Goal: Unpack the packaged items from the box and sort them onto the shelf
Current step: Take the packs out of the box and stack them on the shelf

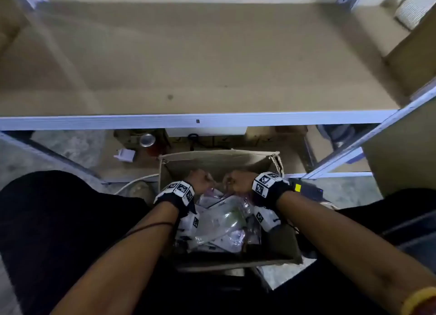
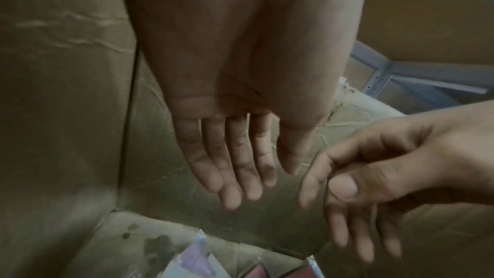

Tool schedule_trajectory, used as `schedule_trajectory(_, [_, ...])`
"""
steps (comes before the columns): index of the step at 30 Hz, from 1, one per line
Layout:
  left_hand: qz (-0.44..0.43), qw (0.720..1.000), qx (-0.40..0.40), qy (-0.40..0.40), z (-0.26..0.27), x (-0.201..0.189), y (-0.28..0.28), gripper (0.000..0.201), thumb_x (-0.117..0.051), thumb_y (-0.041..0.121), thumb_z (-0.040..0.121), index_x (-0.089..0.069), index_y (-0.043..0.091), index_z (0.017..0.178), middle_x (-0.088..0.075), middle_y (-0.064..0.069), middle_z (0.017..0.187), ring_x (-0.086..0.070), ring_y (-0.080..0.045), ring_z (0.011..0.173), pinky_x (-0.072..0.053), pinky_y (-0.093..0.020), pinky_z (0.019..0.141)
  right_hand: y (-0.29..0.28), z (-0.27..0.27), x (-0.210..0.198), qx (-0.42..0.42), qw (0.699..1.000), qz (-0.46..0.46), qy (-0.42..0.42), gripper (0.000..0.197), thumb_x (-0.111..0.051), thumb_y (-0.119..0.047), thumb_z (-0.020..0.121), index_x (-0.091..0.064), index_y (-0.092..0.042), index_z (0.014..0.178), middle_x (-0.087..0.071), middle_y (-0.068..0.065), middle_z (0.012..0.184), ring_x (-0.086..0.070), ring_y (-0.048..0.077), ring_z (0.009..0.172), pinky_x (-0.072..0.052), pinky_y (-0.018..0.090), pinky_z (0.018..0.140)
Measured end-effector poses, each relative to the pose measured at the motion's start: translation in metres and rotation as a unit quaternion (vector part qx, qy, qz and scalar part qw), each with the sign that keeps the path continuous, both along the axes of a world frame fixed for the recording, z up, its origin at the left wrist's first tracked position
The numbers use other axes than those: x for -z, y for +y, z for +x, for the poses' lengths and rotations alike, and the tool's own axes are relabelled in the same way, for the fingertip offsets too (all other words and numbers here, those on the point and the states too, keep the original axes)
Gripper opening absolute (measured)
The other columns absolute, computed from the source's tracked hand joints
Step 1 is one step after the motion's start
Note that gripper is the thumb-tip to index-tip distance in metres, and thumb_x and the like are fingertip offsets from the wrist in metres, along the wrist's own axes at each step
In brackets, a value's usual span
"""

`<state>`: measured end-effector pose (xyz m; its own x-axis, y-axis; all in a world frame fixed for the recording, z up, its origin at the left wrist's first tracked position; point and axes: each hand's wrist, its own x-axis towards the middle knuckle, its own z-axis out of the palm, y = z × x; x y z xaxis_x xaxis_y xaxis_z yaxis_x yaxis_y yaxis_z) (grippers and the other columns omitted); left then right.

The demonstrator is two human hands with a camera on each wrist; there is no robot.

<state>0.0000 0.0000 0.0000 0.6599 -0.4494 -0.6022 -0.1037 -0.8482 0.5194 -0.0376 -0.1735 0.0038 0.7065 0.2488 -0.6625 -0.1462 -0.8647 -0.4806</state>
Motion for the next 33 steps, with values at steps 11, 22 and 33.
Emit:
schedule_trajectory(11, [0.018, 0.997, -0.072, 0.036, -0.002, 0.021, 0.009, 0.037, -0.061, 0.039, 0.096, -0.077, 0.006, 0.104, -0.074, -0.021, 0.102, -0.070, -0.034, 0.097, -0.055, -0.034, 0.085, 0.024, -0.018, 0.060, -0.075, 0.994, -0.075, -0.030, 0.035, -0.057, -0.007, 0.091, -0.063, -0.016, 0.125, -0.054, 0.014, 0.137, -0.054, 0.033, 0.125, -0.041, 0.036, 0.101])
schedule_trajectory(22, [0.043, 0.996, -0.075, 0.022, -0.007, 0.015, 0.022, 0.033, -0.054, 0.027, 0.098, -0.072, -0.001, 0.102, -0.072, -0.021, 0.108, -0.066, -0.034, 0.104, -0.052, -0.036, 0.091, 0.041, -0.029, 0.087, -0.205, 0.967, -0.144, -0.040, 0.056, -0.073, -0.009, 0.082, -0.051, -0.010, 0.134, -0.043, 0.016, 0.145, -0.048, 0.039, 0.129, -0.046, 0.047, 0.102])
schedule_trajectory(33, [0.032, 0.994, -0.093, 0.036, -0.011, 0.013, 0.022, 0.037, -0.045, 0.022, 0.102, -0.069, -0.004, 0.110, -0.069, -0.021, 0.115, -0.064, -0.032, 0.109, -0.049, -0.036, 0.097, 0.035, -0.047, 0.094, -0.151, 0.985, -0.076, -0.022, 0.024, -0.054, -0.011, 0.093, -0.060, -0.016, 0.115, -0.058, 0.016, 0.131, -0.058, 0.031, 0.120, -0.045, 0.036, 0.094])
